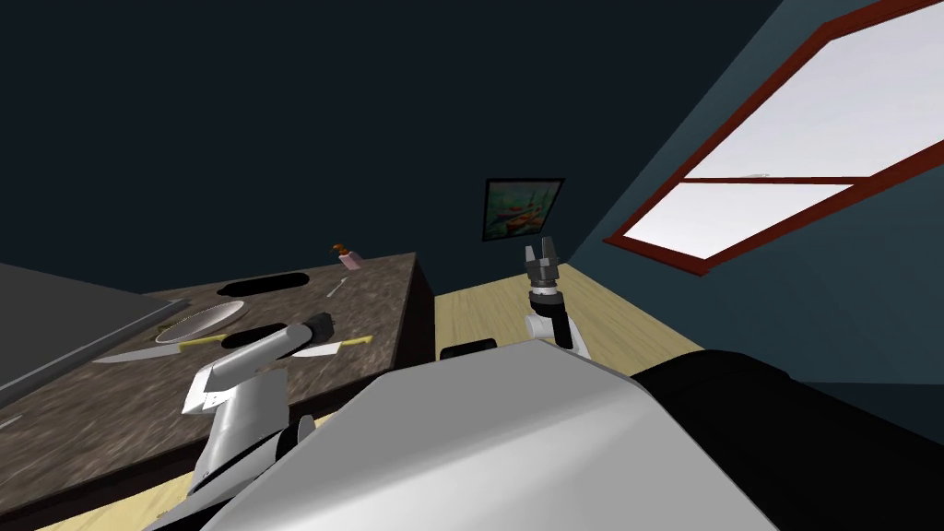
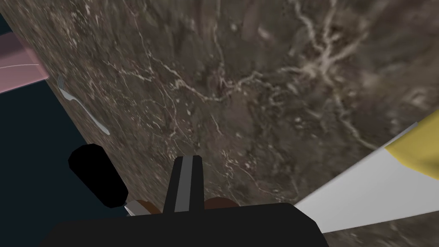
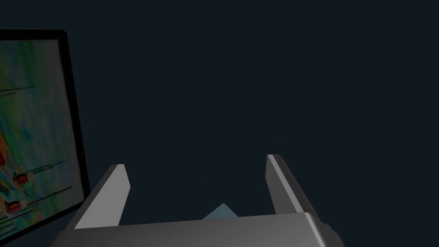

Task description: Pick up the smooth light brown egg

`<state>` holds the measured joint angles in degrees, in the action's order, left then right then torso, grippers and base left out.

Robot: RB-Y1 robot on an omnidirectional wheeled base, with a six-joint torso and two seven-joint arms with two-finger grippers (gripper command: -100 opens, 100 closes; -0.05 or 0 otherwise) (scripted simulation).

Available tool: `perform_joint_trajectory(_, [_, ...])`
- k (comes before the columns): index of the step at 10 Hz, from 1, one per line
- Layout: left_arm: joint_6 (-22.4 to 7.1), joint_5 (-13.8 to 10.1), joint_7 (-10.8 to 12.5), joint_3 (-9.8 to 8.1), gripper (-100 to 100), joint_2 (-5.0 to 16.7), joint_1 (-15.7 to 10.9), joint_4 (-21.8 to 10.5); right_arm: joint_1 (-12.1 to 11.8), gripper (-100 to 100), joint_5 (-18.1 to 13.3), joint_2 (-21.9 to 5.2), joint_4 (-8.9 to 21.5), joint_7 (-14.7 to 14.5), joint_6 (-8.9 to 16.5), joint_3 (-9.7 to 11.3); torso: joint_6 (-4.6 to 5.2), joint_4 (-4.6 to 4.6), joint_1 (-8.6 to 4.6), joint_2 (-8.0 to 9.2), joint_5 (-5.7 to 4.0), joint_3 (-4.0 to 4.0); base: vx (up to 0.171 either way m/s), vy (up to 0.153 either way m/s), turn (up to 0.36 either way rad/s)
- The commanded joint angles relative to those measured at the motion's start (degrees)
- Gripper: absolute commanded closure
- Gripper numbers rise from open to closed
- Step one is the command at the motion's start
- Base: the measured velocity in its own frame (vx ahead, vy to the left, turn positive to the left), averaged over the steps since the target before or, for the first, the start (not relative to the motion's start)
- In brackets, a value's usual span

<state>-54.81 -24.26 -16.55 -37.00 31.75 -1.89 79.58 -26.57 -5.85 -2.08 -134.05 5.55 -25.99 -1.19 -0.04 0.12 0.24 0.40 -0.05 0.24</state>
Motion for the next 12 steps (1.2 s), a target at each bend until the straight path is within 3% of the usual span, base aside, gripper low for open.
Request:
perform_joint_trajectory(1, [0.0,0.3,1.8,0.24,100,0.0,0.0,0.0,0.0,0,0.0,0.0,0.0,0.0,0.0,0.0,0.0,0.0,0.0,0.0,0.0,0.0,-0.044,0.015,0.013])
perform_joint_trajectory(2, [-0.1,2.7,4.0,2.1,100,0.2,0.0,1.0,0.0,0,0.0,0.0,0.0,0.0,0.0,0.0,-0.02,-0.02,-0.08,-0.11,-0.02,-0.06,-0.089,0.047,-0.141])
perform_joint_trajectory(4, [-0.1,2.7,6.1,2.1,100,0.2,0.0,1.0,0.0,0,0.0,0.0,0.0,0.0,0.0,0.0,0.0,0.01,0.03,0.03,0.01,0.02,-0.073,0.037,-0.058])
perform_joint_trajectory(5, [-0.2,5.1,8.3,3.95,100,0.3,0.0,2.0,0.0,0,0.0,0.0,0.0,0.0,0.0,0.0,-0.02,-0.02,-0.06,-0.11,-0.01,-0.05,-0.076,0.021,-0.171])
perform_joint_trajectory(7, [-0.2,5.1,10.4,3.95,100,0.3,0.0,2.0,0.0,0,0.0,0.0,0.0,0.0,0.0,0.0,-0.01,-0.01,-0.02,-0.04,-0.01,-0.02,-0.061,0.031,-0.036])
perform_joint_trajectory(8, [-0.3,7.5,12.7,5.81,100,0.4,0.0,3.0,0.0,0,0.0,0.0,0.0,0.0,0.0,0.0,-0.03,-0.03,-0.06,-0.14,-0.01,-0.07,-0.089,0.028,-0.168])
perform_joint_trajectory(10, [-0.3,7.5,14.8,5.81,100,0.4,0.0,3.0,0.0,0,0.0,0.0,0.0,0.0,0.0,0.0,-0.02,0.0,-0.01,0.01,0.0,0.01,-0.077,0.032,-0.043])
perform_joint_trajectory(11, [-0.4,10.0,17.0,7.66,100,0.5,-0.1,4.0,0.0,0,0.0,0.0,0.0,0.0,0.0,0.0,-0.03,-0.01,-0.04,-0.09,-0.01,-0.05,-0.095,0.025,-0.134])
perform_joint_trajectory(12, [-0.4,10.0,18.5,7.66,100,0.5,-0.1,4.0,0.0,0,0.0,0.0,0.0,0.0,0.0,0.0,0.03,0.0,-0.05,-0.01,-0.01,-0.01,-0.101,0.031,-0.122])
